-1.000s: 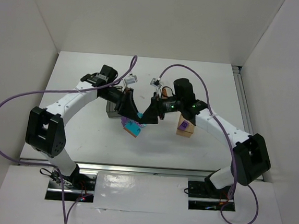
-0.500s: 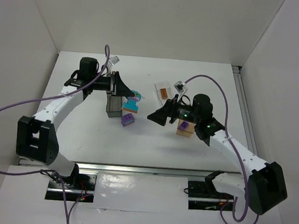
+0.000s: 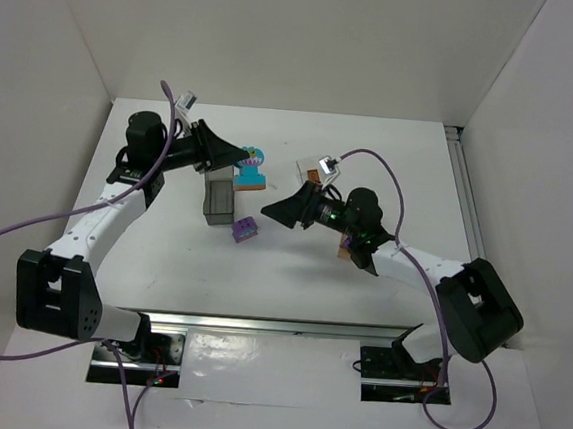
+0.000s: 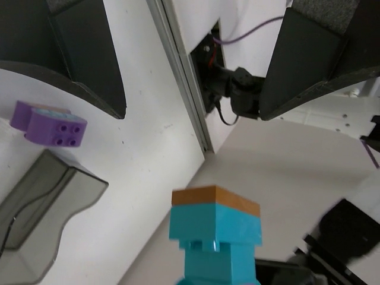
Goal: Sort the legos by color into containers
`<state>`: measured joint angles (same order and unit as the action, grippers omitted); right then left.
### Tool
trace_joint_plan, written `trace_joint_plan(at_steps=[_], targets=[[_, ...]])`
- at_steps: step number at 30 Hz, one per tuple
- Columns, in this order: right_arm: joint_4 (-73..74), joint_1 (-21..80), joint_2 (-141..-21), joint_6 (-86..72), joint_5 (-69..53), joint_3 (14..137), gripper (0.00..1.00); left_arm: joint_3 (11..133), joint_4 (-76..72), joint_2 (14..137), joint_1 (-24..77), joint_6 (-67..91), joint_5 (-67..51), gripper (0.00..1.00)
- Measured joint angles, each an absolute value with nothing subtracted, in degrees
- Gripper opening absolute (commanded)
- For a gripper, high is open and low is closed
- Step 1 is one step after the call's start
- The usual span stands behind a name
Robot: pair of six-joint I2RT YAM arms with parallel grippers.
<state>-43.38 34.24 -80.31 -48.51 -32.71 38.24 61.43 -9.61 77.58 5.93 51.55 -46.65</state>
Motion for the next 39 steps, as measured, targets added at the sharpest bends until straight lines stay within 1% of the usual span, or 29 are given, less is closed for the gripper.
trace_joint_plan(at_steps=[5, 12, 14, 16, 19, 20, 24, 25, 28, 29, 32, 39], targets=[[-54.6, 34.3, -86.0, -54.5, -32.0, 38.4, 1.00, 58.2, -13.9, 77.9, 4.6, 55.9, -49.7, 0.00], [-63.0, 34.8, -94.4, -59.4, -31.6, 43.6, 1.00, 57.8, -19.5, 78.4, 4.2, 58.9, -53.3, 0.00], [-65.0, 34.9, -96.0, -60.5, -31.6, 44.8, 0.99, 57.8, -20.4, 78.7, 4.2, 59.0, -53.9, 0.00], [-67.0, 35.0, -97.2, -61.6, -31.6, 45.7, 0.95, 57.7, -20.7, 78.8, 4.2, 58.9, -54.4, 0.00], [-68.2, 35.2, -98.7, -62.8, -31.4, 47.6, 0.86, 57.3, -21.1, 78.8, 4.2, 58.9, -55.0, 0.00], [-68.4, 35.3, -99.0, -63.0, -31.4, 48.3, 0.80, 57.2, -21.1, 78.9, 4.2, 58.8, -55.3, 0.00], [-69.8, 35.8, -100.5, -64.0, -31.5, 50.7, 0.67, 57.2, -21.3, 79.4, 4.2, 58.7, -56.0, 0.00], [-70.2, 35.9, -100.9, -64.3, -31.7, 51.5, 0.59, 57.2, -21.3, 79.6, 4.2, 58.7, -56.2, 0.00], [-70.5, 36.1, -102.4, -64.9, -32.5, 53.2, 0.45, 57.2, -21.3, 80.1, 4.2, 58.6, -56.6, 0.00], [-70.5, 36.1, -102.8, -65.5, -32.9, 53.6, 0.35, 57.2, -21.5, 80.2, 4.2, 58.4, -56.8, 0.00], [-70.8, 36.3, -103.8, -67.1, -34.3, 54.6, 0.16, 57.2, -22.2, 80.2, 3.6, 58.5, -57.3, 0.00], [-70.3, 36.6, -103.5, -66.7, -36.2, 53.5, 0.15, 57.3, -21.0, 80.6, 2.3, 58.5, -58.1, 0.00]])
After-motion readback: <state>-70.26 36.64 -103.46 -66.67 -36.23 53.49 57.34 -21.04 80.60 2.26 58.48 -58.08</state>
